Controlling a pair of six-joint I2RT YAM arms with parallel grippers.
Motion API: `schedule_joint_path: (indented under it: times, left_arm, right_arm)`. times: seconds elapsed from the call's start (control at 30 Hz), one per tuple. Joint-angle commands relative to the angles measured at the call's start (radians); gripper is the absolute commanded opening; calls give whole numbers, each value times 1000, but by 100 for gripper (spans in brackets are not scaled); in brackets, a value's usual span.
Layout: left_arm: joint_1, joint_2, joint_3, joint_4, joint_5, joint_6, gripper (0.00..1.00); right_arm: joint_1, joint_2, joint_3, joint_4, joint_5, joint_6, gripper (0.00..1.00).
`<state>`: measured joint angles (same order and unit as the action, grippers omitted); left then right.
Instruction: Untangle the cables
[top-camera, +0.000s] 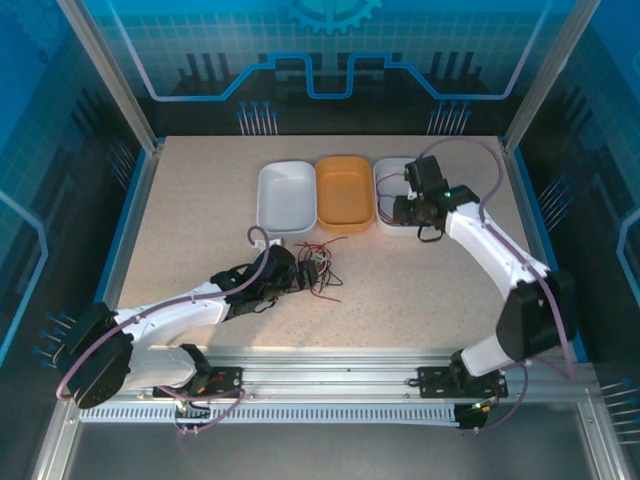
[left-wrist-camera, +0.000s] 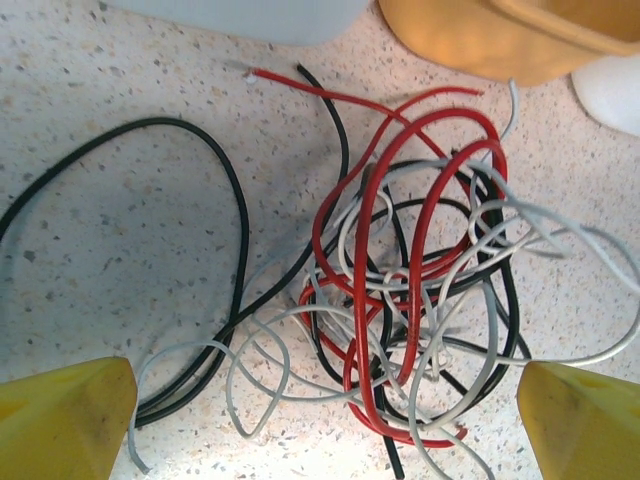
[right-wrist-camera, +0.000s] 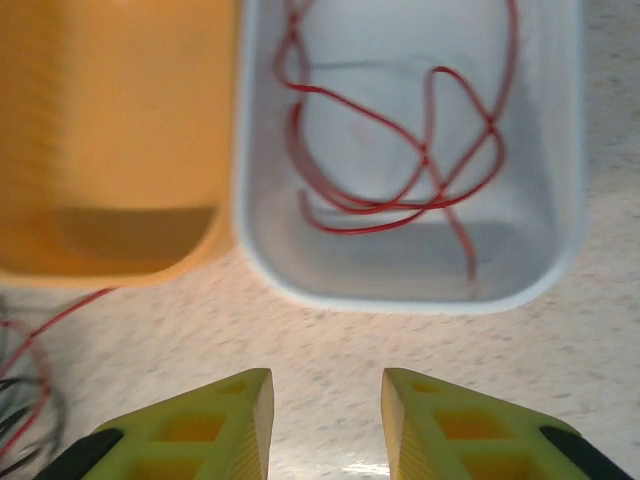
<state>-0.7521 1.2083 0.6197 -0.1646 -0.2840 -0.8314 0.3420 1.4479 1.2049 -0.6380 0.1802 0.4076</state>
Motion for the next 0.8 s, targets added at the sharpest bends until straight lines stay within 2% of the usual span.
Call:
schedule_joint_path:
  times: [0.0,0.13,0.23,0.27,0.3,0.37,0.57,0.77]
  left_arm:
    - [54,-45,32,-18,54,23,99]
    - [146,-60,36,15,181,28,90]
    - [208,-47,45,41,281,28,80]
    - [223,-38,51,47,303,27,76]
    - [232,-27,58,50,318,28,72]
    - [243,0,79,50,341,36,61]
    - [253,95,134,38,381,73,43]
    - [254,134,131,25,396,75,32]
  right_arm:
    - [54,-113,-118,105,-96,64,34]
    - [137,-236,-246,185,-107,133,39]
    - [218,-291,-290,200,-64,169,51]
    - [246,-303,-297,198,-37,181,72]
    - [265,-313,-303,199,-21,188,100]
    - [298,-323,-307,194,15,205,100]
    - [327,-311,-301,199,40,218,100]
    - [330,-307,-298,192,67,221,100]
